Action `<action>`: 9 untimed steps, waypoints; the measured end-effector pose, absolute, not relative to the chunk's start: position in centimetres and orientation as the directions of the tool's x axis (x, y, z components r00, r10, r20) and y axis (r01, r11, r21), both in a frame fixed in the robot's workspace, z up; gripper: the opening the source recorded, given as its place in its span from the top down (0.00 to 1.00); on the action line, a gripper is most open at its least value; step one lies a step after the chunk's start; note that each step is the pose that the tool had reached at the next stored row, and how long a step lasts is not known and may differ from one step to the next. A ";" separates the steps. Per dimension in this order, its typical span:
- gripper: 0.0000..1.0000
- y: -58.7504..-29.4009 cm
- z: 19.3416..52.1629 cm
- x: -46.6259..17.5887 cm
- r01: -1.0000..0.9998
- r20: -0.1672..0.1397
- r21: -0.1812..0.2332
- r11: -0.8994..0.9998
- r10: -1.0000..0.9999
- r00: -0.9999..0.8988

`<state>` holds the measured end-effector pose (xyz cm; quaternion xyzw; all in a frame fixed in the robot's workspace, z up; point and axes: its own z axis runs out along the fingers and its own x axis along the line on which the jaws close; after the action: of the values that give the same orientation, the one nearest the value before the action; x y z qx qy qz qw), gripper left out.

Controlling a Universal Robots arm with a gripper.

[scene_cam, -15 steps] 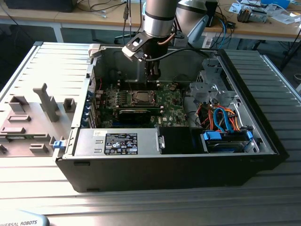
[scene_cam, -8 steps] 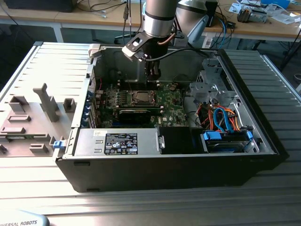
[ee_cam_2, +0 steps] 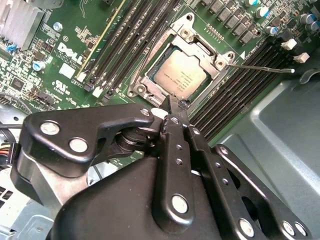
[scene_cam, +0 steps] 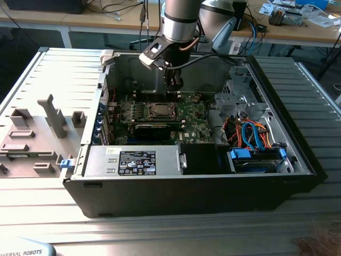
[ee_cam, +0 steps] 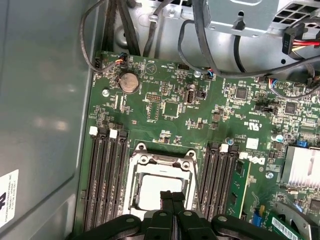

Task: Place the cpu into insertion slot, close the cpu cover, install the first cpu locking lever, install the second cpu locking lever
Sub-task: 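Install the first cpu locking lever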

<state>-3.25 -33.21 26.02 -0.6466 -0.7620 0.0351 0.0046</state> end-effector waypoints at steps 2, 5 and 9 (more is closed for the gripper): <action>0.89 -33.2 26.0 -3.3 0.982 -0.039 -0.059 0.179 0.983 -0.182; 0.89 -33.2 26.0 -3.3 0.975 -0.041 -0.060 0.216 0.975 -0.218; 0.89 -33.2 26.0 -3.3 0.969 -0.041 -0.060 0.239 0.970 -0.241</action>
<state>-3.25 -33.17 26.02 -0.6158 -0.7870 0.0363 0.0022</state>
